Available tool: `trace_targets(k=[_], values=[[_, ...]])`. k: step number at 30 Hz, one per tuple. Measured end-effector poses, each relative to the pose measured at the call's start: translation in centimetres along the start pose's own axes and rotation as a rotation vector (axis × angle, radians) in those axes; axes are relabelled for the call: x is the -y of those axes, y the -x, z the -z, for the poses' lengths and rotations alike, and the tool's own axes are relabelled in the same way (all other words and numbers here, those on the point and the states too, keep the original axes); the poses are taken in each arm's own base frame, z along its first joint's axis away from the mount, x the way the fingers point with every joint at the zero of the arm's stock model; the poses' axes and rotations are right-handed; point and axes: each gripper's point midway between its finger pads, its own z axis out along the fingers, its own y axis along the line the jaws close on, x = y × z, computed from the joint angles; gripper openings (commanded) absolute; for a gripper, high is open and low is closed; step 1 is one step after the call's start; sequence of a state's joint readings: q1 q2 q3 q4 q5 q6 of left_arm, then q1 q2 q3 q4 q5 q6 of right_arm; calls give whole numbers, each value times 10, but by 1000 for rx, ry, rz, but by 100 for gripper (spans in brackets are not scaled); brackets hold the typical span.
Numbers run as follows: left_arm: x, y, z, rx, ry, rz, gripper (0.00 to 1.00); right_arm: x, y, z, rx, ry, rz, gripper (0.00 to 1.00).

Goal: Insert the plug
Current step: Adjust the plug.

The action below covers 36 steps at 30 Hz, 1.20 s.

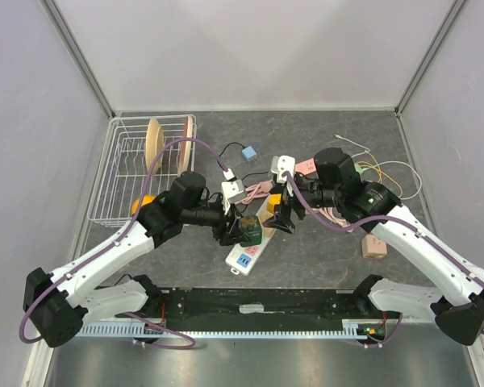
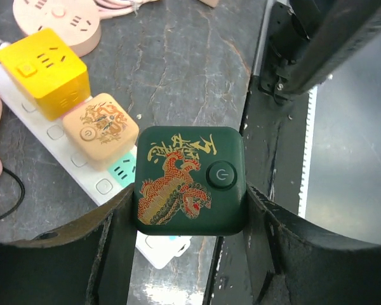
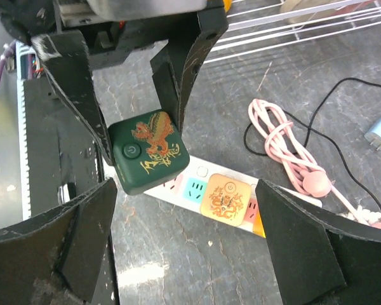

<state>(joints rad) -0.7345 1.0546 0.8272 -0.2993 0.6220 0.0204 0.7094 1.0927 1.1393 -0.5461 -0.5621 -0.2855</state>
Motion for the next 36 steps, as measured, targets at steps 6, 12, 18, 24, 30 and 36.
trace_targets(k=[6, 12, 18, 24, 30, 36], values=[[16, 12, 8, 3, -90, -124, 4, -11, -9, -5, -71, 106, 19, 98], [22, 24, 10, 28, -126, -184, 4, -21, -20, -10, -112, 187, 1, 98], [25, 27, 12, 27, -139, -203, 4, -30, -9, -17, -101, 244, 21, 98], [23, 30, 10, 19, -141, -216, 4, -39, -3, -23, -100, 283, 36, 97], [21, 29, 9, 6, -142, -216, 4, -41, -9, -31, -122, 309, 23, 92], [20, 30, 10, 9, -140, -221, 4, -41, -7, -32, -126, 310, 23, 84]])
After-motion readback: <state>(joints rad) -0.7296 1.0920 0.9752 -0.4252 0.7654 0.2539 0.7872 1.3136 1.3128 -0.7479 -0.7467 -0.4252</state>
